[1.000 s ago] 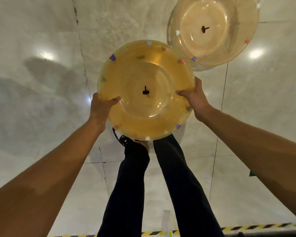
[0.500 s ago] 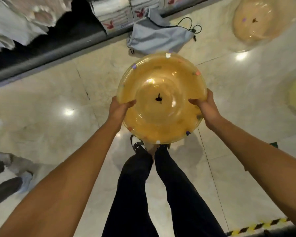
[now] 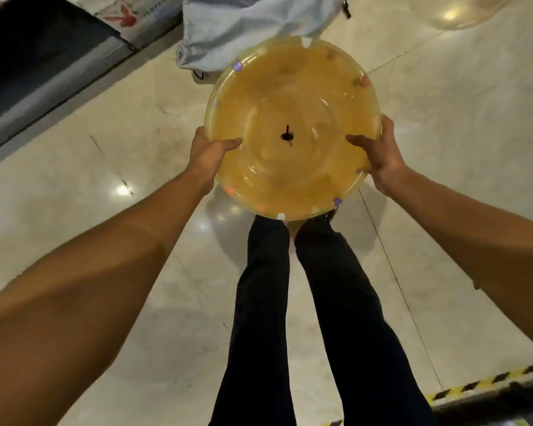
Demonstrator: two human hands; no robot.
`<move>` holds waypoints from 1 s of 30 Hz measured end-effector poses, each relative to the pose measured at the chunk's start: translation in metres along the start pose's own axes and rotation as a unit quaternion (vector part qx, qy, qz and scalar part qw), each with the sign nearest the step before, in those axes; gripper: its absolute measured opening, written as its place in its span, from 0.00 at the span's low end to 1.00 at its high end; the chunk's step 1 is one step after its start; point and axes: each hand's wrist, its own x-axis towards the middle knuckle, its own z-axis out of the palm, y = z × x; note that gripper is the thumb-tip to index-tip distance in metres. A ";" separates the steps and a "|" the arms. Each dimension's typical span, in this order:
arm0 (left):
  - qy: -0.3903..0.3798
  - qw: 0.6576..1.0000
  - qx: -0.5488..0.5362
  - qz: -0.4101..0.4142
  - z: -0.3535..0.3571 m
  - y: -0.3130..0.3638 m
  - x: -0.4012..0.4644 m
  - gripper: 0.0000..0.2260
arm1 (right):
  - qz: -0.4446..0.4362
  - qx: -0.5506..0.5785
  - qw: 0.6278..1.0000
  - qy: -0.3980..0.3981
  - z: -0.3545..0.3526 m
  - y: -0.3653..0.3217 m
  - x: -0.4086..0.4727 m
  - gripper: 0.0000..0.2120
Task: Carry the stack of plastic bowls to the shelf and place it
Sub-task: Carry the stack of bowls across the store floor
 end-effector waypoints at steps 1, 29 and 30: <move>0.002 1.000 0.004 -0.003 0.005 -0.004 0.017 0.32 | 0.002 0.012 1.000 0.001 0.003 0.009 0.019 0.41; -0.017 0.996 0.079 -0.040 0.058 0.001 0.103 0.26 | 0.033 -0.012 0.999 -0.007 -0.016 0.018 0.103 0.46; -0.026 0.996 0.086 -0.028 0.058 0.017 0.084 0.24 | 0.032 -0.009 0.999 -0.002 -0.024 0.006 0.087 0.46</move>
